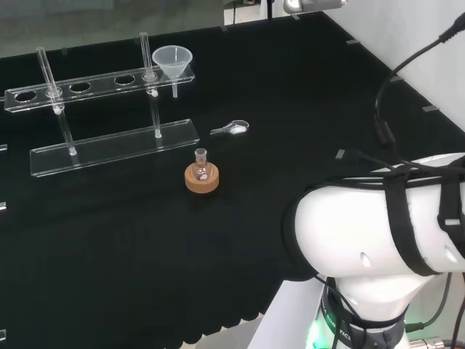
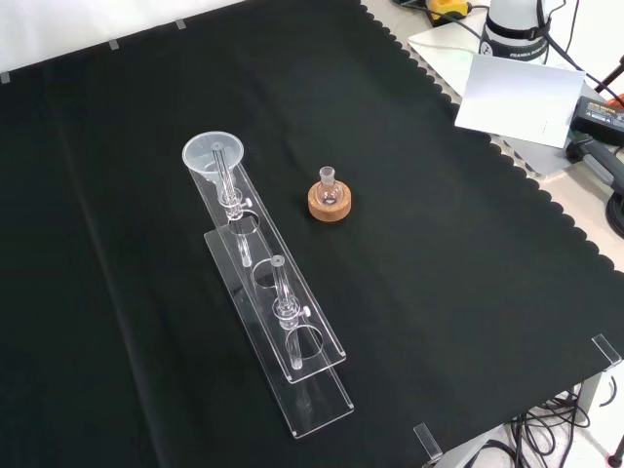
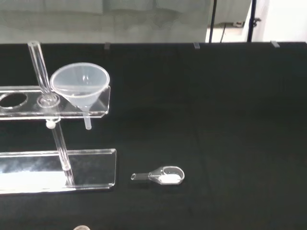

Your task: Pick up the funnel from the transparent funnel stand.

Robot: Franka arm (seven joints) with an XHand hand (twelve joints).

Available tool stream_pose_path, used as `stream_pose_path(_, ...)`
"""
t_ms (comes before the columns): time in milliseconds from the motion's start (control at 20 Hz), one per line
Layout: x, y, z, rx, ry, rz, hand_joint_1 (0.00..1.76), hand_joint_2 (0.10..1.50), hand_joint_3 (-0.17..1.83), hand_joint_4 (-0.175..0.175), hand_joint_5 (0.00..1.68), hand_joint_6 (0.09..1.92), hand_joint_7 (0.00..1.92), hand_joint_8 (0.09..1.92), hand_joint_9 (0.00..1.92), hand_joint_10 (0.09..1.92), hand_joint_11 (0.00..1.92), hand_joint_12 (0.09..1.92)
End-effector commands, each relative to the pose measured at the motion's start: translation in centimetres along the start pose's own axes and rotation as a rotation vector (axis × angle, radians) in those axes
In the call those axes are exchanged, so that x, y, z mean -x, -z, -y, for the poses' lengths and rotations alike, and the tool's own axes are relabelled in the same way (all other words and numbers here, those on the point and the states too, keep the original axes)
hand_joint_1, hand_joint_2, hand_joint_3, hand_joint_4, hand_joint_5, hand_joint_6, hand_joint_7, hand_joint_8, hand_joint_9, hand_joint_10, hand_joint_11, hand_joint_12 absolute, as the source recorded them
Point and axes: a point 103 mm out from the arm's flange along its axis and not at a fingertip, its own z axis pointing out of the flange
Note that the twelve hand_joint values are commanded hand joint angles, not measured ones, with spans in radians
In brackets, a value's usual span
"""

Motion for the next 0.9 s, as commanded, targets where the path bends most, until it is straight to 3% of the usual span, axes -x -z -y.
stream_pose_path(50, 0.5, -1.9, -3.6, -0.037, -0.02, -0.007, 0.0, 1.32, 0.04, 0.037, 0.19, 0.09, 0.0, 0.3, 0.07, 0.65, 0.04, 1.37)
stream_pose_path(500, 0.0, -4.4, -13.1, -0.074, 0.09, -0.041, 0.0, 1.29, 0.03, 0.037, 0.19, 0.09, 0.03, 0.34, 0.1, 0.65, 0.04, 1.39)
stream_pose_path(750, -1.6, -6.6, -17.6, -0.115, 0.146, -0.099, 0.05, 1.26, 0.02, 0.036, 0.19, 0.09, 0.04, 0.38, 0.12, 0.65, 0.03, 1.41)
stream_pose_path(900, -3.1, -7.8, -19.4, -0.14, 0.175, -0.086, 0.09, 1.24, 0.01, 0.036, 0.19, 0.09, 0.04, 0.4, 0.13, 0.65, 0.03, 1.41)
